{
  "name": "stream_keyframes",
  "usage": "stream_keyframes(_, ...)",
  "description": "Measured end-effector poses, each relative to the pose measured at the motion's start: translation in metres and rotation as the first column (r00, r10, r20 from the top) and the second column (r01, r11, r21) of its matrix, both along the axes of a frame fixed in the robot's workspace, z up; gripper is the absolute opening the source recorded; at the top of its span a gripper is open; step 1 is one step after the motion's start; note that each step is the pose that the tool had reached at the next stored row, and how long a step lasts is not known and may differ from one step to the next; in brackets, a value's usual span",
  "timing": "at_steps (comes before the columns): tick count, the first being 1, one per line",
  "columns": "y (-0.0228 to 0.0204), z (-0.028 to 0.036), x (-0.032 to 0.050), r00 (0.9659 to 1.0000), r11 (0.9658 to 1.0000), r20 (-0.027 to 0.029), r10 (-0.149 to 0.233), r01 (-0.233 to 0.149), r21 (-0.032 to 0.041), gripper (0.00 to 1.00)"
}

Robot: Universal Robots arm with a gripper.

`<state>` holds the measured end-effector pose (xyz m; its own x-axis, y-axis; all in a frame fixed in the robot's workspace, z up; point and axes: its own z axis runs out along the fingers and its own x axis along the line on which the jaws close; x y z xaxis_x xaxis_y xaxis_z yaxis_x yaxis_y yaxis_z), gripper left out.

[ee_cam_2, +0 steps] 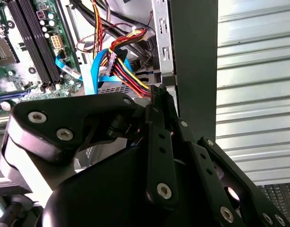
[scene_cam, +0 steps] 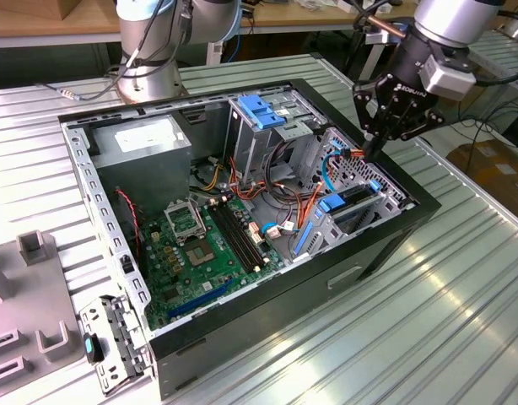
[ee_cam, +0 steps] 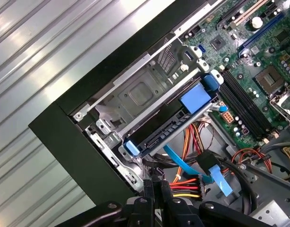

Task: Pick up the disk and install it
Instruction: 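Insert the first disk wire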

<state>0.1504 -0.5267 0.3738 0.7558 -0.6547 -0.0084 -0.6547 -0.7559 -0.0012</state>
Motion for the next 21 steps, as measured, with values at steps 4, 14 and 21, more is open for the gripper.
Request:
stream_keyframes(4,0.0000,-0.0007,-0.0006,0.9985,0.9985,0.0000,-0.055,0.055,0.0000,0.17)
stream_keyframes(14,-0.0003,-0.0035,-0.0018,0.9874,0.9873,0.0012,-0.159,0.159,-0.0093,0.17)
stream_keyframes(21,-0.0002,-0.0062,-0.0018,0.9622,0.9622,0.0018,-0.272,0.272,-0.0122,0.17)
